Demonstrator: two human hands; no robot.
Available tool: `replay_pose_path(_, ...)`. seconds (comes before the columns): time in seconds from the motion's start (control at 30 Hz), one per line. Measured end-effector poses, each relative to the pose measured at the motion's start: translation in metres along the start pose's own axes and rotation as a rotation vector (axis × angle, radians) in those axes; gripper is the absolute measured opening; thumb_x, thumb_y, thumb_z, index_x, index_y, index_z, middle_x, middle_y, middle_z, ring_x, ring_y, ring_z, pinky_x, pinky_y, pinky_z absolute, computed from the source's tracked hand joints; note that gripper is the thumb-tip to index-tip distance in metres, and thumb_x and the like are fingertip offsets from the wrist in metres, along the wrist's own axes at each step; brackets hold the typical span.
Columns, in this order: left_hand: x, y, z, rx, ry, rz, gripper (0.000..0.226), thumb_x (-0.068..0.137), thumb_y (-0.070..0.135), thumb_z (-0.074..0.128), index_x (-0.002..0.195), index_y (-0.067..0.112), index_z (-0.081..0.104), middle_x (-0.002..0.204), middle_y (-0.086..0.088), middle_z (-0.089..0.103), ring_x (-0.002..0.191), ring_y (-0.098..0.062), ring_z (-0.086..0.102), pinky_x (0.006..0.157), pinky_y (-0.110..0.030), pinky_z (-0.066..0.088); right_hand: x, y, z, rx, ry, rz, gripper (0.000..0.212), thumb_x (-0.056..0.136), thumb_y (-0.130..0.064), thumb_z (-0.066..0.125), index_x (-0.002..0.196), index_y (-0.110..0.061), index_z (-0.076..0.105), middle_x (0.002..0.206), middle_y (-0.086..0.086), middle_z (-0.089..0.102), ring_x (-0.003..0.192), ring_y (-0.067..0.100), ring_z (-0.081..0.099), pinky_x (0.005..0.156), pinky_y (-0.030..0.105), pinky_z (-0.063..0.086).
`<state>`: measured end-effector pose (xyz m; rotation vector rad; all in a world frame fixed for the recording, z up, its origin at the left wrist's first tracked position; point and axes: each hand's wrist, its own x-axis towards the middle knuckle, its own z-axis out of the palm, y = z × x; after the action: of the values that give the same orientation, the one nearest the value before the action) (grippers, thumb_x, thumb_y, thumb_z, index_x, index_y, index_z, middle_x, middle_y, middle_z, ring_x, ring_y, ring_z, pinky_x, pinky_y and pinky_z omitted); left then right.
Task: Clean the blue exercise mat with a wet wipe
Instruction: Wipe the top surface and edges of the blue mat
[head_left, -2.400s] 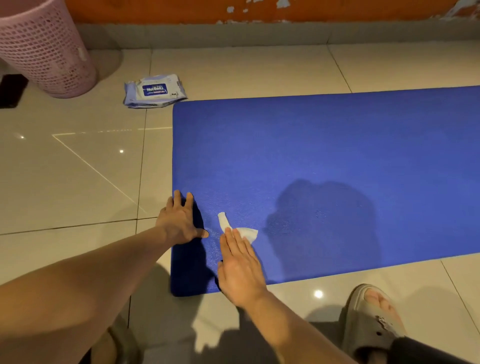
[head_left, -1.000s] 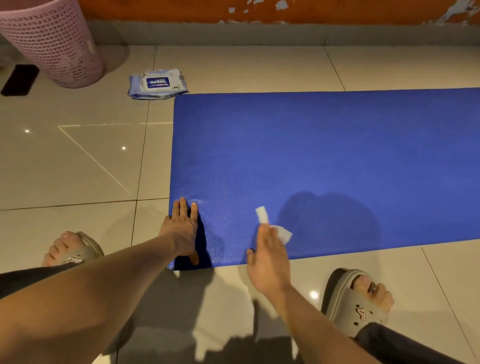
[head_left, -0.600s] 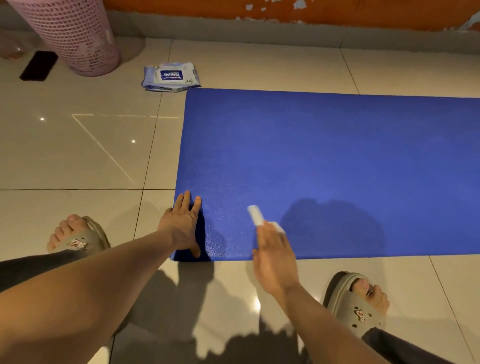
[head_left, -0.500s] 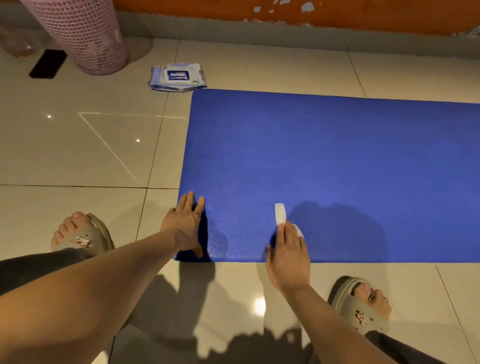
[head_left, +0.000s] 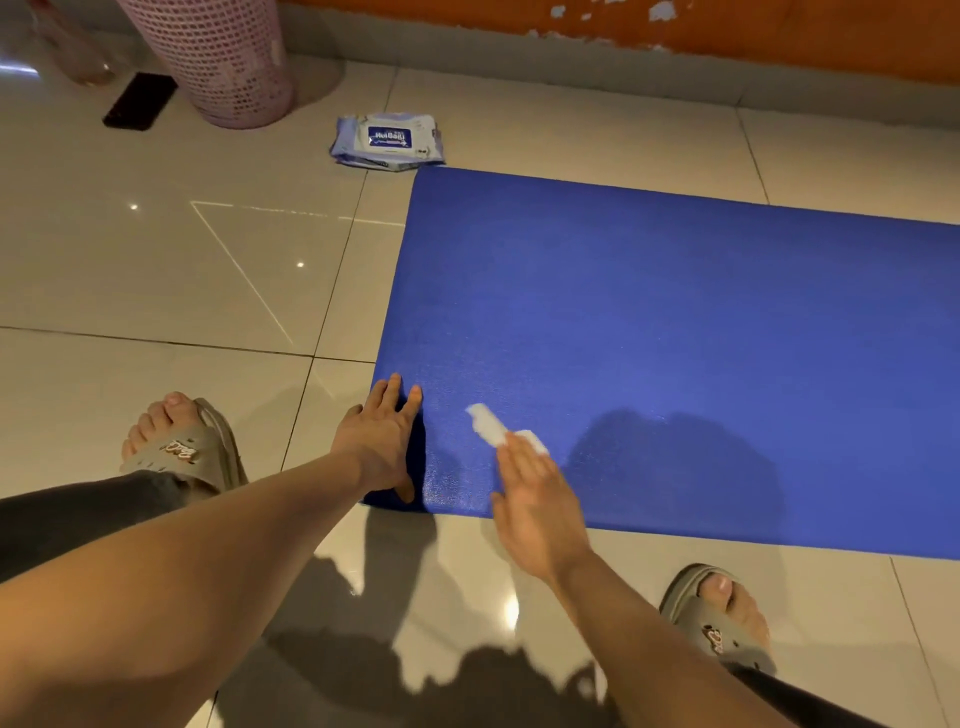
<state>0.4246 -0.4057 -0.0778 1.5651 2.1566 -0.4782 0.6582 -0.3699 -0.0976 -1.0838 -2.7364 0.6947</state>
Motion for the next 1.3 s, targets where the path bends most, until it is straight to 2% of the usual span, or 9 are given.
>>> replay_pose_path(0.1, -0.001, 0.004, -0.005, 0.039, 0.016, 0.005, 0.153, 0.054, 0.063, 0.091, 0.162, 0.019, -0.007, 0.168, -0.011, -0.005, 0.157, -0.028, -0.001, 0.12, -0.04, 0.031, -0.031, 0.044, -0.025, -0.05, 0.079, 0.263, 0.056, 0.092, -0.03, 0.044, 0.146, -0.019, 0.044, 0.152, -0.003, 0.041, 0.127, 0.027, 0.048, 0.104, 0.038, 0.043)
replay_pose_path(0.23, -0.003, 0.009, -0.004, 0.089, 0.041, -0.007, 0.149, 0.053, 0.063, 0.092, 0.162, 0.017, 0.002, 0.162, -0.012, 0.01, 0.152, -0.028, 0.015, 0.114, -0.037, 0.037, -0.044, 0.048, -0.01, -0.185, 0.071, 0.522, 0.063, 0.094, -0.044, 0.032, 0.127, 0.003, 0.059, 0.14, 0.02, 0.054, 0.131, 0.041, 0.049, 0.108, 0.049, 0.044)
replay_pose_path(0.4, -0.013, 0.009, 0.003, 0.087, 0.02, -0.003, 0.13, 0.07, 0.056, 0.086, 0.163, 0.017, 0.004, 0.167, -0.014, 0.005, 0.155, -0.028, 0.013, 0.111, -0.038, 0.039, -0.032, -0.041, 0.028, -0.071, 0.013, 0.262, 0.06, 0.097, -0.035, 0.034, 0.128, 0.009, 0.061, 0.139, 0.025, 0.055, 0.134, 0.041, 0.05, 0.113, 0.048, 0.042)
replay_pose_path(0.5, -0.016, 0.01, 0.007, 0.086, 0.015, -0.008, 0.123, 0.077, 0.054, 0.081, 0.164, 0.018, 0.001, 0.169, -0.012, 0.0, 0.157, -0.027, 0.007, 0.108, -0.039, 0.045, -0.032, -0.069, 0.039, -0.094, -0.14, 0.146, 0.063, 0.106, -0.037, 0.027, 0.153, 0.005, 0.034, 0.164, 0.014, 0.024, 0.155, 0.031, 0.017, 0.125, 0.04, 0.004)
replay_pose_path(0.63, -0.017, 0.01, 0.006, 0.075, 0.018, -0.005, 0.122, 0.074, 0.053, 0.083, 0.163, 0.018, 0.007, 0.162, -0.008, 0.011, 0.152, -0.025, 0.018, 0.099, -0.039, 0.051, -0.049, -0.021, 0.028, -0.178, -0.049, 0.088, 0.055, 0.095, -0.029, 0.034, 0.135, 0.0, 0.061, 0.148, 0.016, 0.053, 0.141, 0.031, 0.047, 0.117, 0.044, 0.038)
replay_pose_path(0.87, -0.014, 0.009, 0.008, 0.082, 0.027, -0.003, 0.122, 0.074, 0.052, 0.084, 0.163, 0.017, 0.008, 0.159, -0.009, 0.014, 0.15, -0.027, 0.02, 0.096, -0.039, 0.053, -0.059, 0.052, -0.011, -0.181, 0.12, 0.45, 0.013, 0.081, -0.005, 0.063, 0.093, -0.008, 0.068, 0.099, 0.008, 0.053, 0.09, 0.034, 0.055, 0.068, 0.04, 0.047)
replay_pose_path(1.0, -0.012, 0.008, 0.011, 0.069, 0.026, 0.003, 0.122, 0.073, 0.051, 0.083, 0.163, 0.017, 0.007, 0.161, -0.009, 0.012, 0.151, -0.026, 0.018, 0.098, -0.039, 0.051, -0.037, 0.024, -0.003, 0.189, 0.164, 0.589, 0.023, 0.091, -0.005, 0.058, 0.113, -0.007, 0.066, 0.117, 0.008, 0.053, 0.104, 0.031, 0.057, 0.085, 0.035, 0.046)
replay_pose_path(1.13, -0.01, 0.006, 0.013, 0.052, 0.017, -0.005, 0.123, 0.073, 0.05, 0.084, 0.163, 0.018, 0.007, 0.162, -0.008, 0.01, 0.152, -0.027, 0.016, 0.099, -0.04, 0.051, -0.01, -0.024, 0.014, 0.226, 0.039, 0.405, 0.037, 0.096, -0.01, 0.059, 0.132, -0.009, 0.053, 0.135, 0.009, 0.053, 0.129, 0.03, 0.05, 0.108, 0.034, 0.038)
replay_pose_path(1.3, -0.008, 0.007, 0.012, 0.06, 0.015, -0.01, 0.124, 0.072, 0.052, 0.085, 0.163, 0.018, 0.008, 0.161, -0.008, 0.011, 0.152, -0.026, 0.016, 0.098, -0.04, 0.051, 0.0, -0.033, 0.018, 0.11, -0.084, 0.263, 0.026, 0.097, -0.013, 0.056, 0.123, -0.011, 0.06, 0.127, 0.01, 0.054, 0.112, 0.032, 0.058, 0.093, 0.039, 0.046)
